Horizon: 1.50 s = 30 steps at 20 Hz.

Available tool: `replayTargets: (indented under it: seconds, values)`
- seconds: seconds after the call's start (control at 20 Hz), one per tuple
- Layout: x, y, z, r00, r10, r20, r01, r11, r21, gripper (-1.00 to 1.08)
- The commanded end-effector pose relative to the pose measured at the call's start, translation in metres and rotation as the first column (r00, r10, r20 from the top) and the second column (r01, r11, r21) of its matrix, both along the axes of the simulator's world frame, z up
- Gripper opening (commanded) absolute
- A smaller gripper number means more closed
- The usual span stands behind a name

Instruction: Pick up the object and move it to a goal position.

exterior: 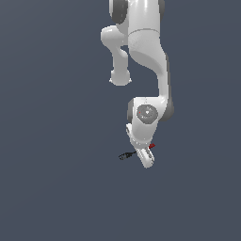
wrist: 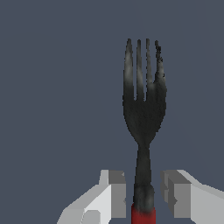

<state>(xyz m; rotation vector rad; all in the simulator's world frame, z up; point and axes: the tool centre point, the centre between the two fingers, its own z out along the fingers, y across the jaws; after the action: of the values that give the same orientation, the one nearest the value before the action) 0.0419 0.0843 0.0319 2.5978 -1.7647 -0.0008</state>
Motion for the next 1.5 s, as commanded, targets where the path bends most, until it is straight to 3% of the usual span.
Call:
replayTargets:
  seconds: [0.0,1.45]
  values:
    - [-0.005,-0.006,0.012,1.000,0.000,0.001,0.000,1.000,0.000,-1.00]
    - [-0.123,-0.128,0.241,1.000,0.000,0.000,0.000,1.000,0.005,-1.00]
